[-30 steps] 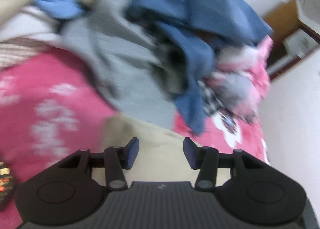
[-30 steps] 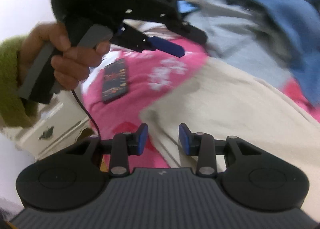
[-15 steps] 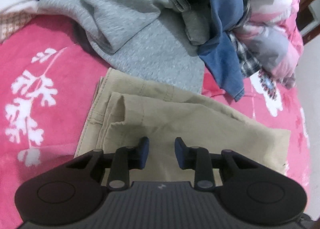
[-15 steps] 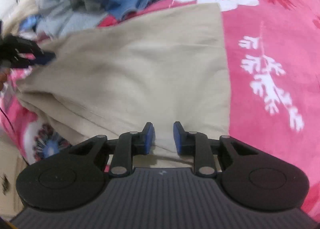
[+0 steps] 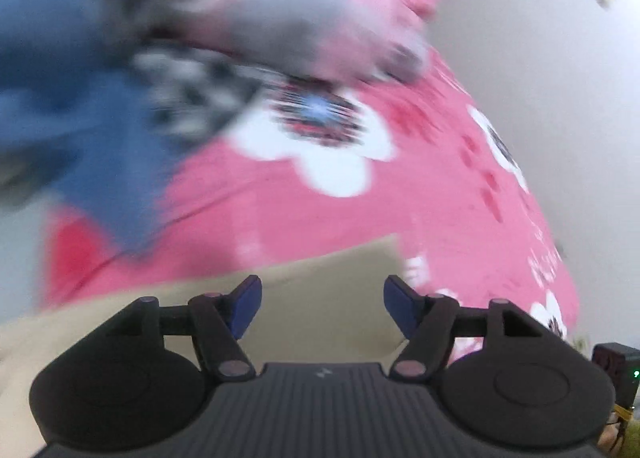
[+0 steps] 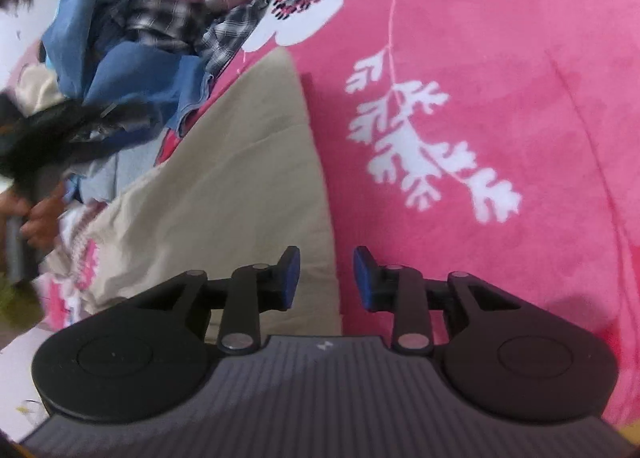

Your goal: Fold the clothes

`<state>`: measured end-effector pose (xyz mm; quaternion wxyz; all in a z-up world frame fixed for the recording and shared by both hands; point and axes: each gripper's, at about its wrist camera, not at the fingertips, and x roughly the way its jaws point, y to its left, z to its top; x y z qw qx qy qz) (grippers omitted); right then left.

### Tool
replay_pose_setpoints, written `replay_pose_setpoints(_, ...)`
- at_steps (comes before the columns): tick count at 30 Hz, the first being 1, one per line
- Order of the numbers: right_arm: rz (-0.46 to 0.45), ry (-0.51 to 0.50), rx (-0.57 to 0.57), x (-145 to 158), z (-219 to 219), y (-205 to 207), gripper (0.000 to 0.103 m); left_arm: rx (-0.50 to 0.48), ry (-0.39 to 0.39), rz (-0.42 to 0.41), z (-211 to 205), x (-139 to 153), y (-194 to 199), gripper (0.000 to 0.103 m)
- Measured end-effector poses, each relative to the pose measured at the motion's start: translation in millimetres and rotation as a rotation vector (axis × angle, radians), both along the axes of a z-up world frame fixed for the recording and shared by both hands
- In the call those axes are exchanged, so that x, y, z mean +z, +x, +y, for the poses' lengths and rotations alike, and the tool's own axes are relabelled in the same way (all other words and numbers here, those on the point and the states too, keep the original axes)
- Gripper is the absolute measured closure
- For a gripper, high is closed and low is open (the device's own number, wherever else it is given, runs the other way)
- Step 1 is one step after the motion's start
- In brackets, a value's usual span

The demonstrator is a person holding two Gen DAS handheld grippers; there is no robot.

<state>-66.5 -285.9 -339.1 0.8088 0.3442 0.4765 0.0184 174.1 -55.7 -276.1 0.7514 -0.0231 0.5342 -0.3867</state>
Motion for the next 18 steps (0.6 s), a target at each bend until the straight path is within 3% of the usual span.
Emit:
replay_pose_setpoints(4,0.01,0.124,0.02,-18.4,-17.9,6.5,0.073,-0.103,0.049,0.058,-64.2,-36.0,23.0,0.035)
replay_pose_setpoints(6,0.005,0.194,0.046,-26.5,-21.5,8.8,0.073,-0.167,0.098,0.059,-84.2,-49.0,21.7,0.045)
replay_pose_setpoints(9,0.008,0.247,0.086,-34.1,-18.9,8.4,0.074,-0.242,0.154,-0.014,-97.9,-56.2,7.4,0.068)
replay_pose_setpoints(10,0.01,0.248,0.097,-34.4,-16.3,7.4,0.08,-0.247,0.162,-0.032,-99.3,-56.0,4.9,0.081)
replay_pose_setpoints(13,-0.009,0.22,0.118,-29.8,-8.8,3.2,0.094,-0.142,0.141,-0.038,-90.3,-47.0,8.7,0.099)
replay_pose_setpoints(18,-0.019,0.231,0.073,-14.7,-4.7,-9.8,0.098,0.113,0.056,-0.096,-63.5,-21.4,23.2,0.103)
